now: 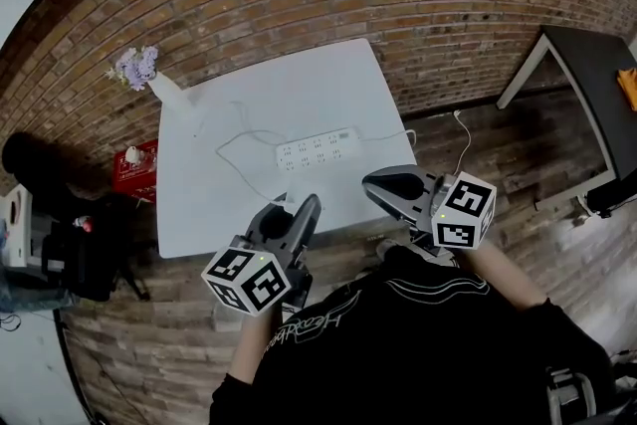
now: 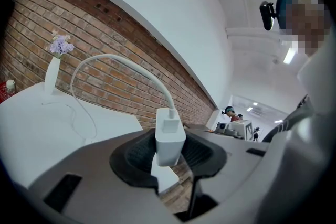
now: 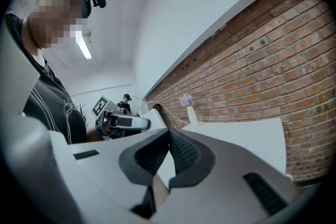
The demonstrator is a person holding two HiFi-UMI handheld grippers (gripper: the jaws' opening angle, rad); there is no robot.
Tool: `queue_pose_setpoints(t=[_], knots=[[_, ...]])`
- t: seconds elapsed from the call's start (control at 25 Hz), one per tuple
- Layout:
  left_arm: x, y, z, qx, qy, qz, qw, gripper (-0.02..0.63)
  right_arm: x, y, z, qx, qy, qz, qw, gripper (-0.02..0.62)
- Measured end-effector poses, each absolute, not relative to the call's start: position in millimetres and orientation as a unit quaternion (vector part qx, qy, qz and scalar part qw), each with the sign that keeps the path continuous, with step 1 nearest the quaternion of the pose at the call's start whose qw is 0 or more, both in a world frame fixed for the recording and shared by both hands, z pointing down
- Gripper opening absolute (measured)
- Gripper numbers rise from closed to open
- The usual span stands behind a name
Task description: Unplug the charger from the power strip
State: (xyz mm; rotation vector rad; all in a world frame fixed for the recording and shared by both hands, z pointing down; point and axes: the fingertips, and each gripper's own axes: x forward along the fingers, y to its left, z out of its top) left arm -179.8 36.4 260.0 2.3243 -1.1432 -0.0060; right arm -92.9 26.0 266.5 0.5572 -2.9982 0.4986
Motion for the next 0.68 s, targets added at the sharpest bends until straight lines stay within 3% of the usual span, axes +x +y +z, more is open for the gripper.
queue_pose_setpoints(t=[0.68], knots=[[-179, 40, 245, 0.866, -0.425, -0.009, 0.263, 0.137, -97, 28, 247, 0.18, -0.972, 0.148, 0.025, -0.003]])
